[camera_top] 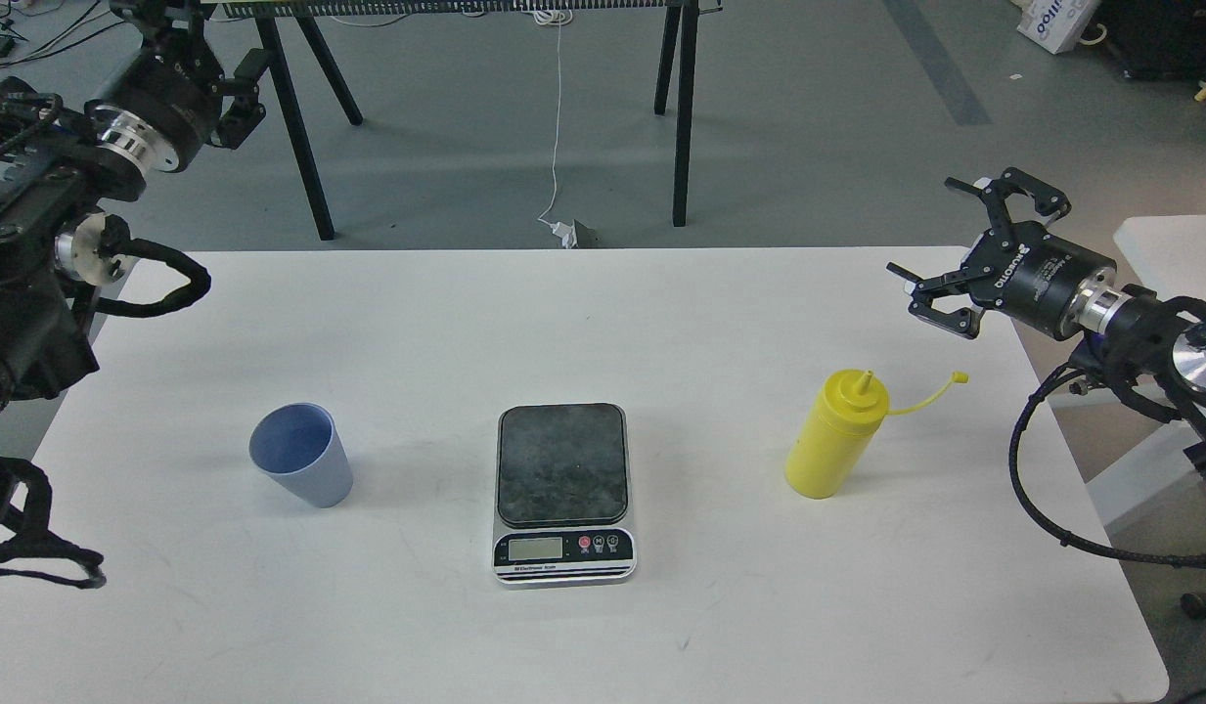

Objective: Pour seasoning into cup on scale with both arms
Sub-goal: 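Raise the left arm and move the left gripper toward the blue cup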

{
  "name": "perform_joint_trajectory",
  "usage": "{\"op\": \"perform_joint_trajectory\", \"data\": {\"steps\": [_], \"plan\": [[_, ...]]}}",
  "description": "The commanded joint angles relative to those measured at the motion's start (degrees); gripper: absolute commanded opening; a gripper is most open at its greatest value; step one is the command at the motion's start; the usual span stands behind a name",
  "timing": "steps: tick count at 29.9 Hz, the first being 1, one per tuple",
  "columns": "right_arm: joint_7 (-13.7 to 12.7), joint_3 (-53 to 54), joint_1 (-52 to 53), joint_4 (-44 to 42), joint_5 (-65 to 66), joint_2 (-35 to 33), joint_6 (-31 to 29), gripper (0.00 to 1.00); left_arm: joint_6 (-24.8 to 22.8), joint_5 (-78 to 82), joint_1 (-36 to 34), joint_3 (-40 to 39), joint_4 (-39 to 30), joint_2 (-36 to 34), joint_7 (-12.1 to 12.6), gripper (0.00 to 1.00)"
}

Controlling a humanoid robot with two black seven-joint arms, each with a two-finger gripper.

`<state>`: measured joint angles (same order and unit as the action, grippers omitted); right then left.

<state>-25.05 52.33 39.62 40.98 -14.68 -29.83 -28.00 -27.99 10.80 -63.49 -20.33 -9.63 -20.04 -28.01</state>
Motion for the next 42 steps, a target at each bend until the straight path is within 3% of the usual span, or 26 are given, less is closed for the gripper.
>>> {"op": "perform_joint_trajectory", "data": {"steps": [1, 22, 27, 32, 37, 42], "plan": [[0.0, 0.0, 0.1, -0.2, 0.0, -0.1, 0.0, 0.99, 0.0, -0.4, 0.2, -0.7, 0.1, 0.6, 0.0, 1.00], [0.0, 1.4, -0.1, 0.1, -0.1, -0.1, 0.0, 0.99, 0.0, -2.5, 0.6, -1.1, 2.4, -4.9, 0.0, 1.00], [0.1, 2.4, -1.1, 0.2, -0.3, -0.1, 0.0, 0.99, 0.0, 9.6, -3.3, 9.0, 1.9, -14.4, 0.0, 1.00], [0.1, 4.1, -2.9, 0.5, -0.4, 0.0, 0.0, 0.99, 0.0, 23.5, -10.8, 18.7, 0.7, -18.5, 0.0, 1.00], [0.1, 4.5, -3.7, 0.5, -0.6, 0.0, 0.0, 0.99, 0.0, 38.9, -16.8, 22.8, -7.7, -22.8, 0.0, 1.00], [0.1, 4.5, -3.9, 0.5, -0.6, 0.0, 0.0, 0.99, 0.0, 55.9, -21.4, 22.7, -23.3, -25.7, 0.0, 0.99]]}}
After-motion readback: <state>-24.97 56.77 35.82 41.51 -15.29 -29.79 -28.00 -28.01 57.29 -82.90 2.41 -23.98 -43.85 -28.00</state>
